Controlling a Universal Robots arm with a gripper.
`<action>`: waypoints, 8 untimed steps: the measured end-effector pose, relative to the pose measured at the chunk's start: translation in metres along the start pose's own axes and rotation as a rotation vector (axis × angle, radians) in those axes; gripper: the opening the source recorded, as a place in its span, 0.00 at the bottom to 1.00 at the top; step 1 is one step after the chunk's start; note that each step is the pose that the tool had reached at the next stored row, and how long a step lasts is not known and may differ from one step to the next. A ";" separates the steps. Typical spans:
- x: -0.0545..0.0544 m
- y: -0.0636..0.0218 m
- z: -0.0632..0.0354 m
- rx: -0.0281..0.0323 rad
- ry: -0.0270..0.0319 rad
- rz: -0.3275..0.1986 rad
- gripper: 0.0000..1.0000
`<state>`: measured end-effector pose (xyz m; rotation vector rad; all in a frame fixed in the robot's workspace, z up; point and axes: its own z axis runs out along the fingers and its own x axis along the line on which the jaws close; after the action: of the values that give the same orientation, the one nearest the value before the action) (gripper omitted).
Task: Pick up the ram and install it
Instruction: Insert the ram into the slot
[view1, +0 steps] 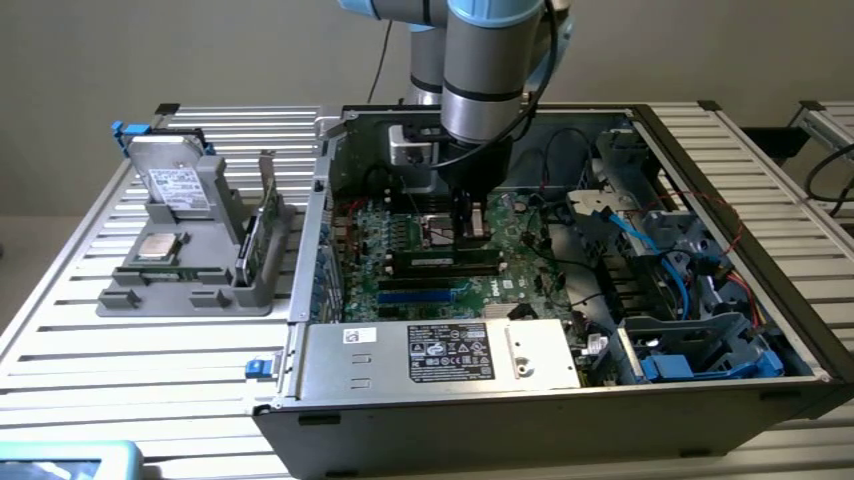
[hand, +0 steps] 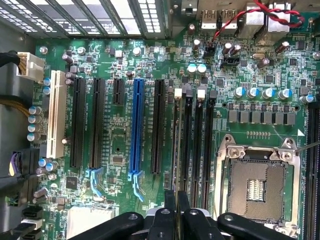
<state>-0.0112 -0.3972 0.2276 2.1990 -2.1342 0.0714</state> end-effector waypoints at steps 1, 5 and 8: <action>0.000 0.0000 0.0000 0.0005 0.0000 0.000 0.13; 0.000 0.0006 0.0006 0.0033 0.0003 0.001 0.13; 0.000 0.0016 0.0017 0.0071 -0.0001 0.001 0.13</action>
<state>-0.0128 -0.3972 0.2260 2.2014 -2.1389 0.0791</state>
